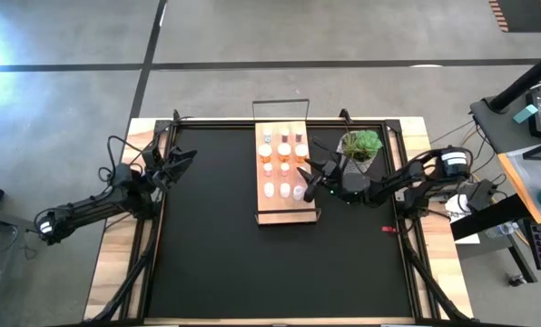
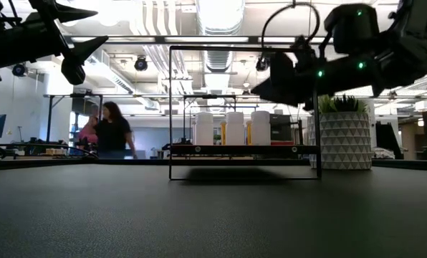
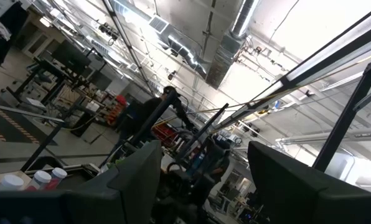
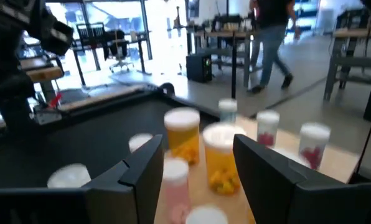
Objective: Pick and place medicine bottles onto shelf by color
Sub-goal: Return to Home Position
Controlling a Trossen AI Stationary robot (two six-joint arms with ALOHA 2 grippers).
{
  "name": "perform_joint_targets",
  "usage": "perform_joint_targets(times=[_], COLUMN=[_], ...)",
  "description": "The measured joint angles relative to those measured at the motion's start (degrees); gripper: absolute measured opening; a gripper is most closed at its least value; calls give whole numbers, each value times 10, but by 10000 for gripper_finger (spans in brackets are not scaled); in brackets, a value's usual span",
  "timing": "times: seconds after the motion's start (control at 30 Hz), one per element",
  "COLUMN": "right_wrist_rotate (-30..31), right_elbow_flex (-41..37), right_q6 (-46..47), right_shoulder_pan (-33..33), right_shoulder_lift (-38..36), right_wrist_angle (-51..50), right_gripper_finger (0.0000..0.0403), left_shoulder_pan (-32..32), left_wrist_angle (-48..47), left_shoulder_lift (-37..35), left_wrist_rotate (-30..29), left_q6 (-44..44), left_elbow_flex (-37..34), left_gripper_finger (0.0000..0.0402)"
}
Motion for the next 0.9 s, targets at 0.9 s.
perform_joint_targets(times=[0.9], right_wrist_rotate=[-59], right_elbow_flex=[0], right_q6=[-187], right_shoulder_pan=[18], right_shoulder_lift=[-284], right_wrist_angle=[-64], right_gripper_finger=[183], left_shoulder_pan=[0], left_wrist_angle=[0], left_shoulder_lift=[0], left_wrist_rotate=[0], left_q6=[0], left_elbow_flex=[0], left_gripper_finger=[224])
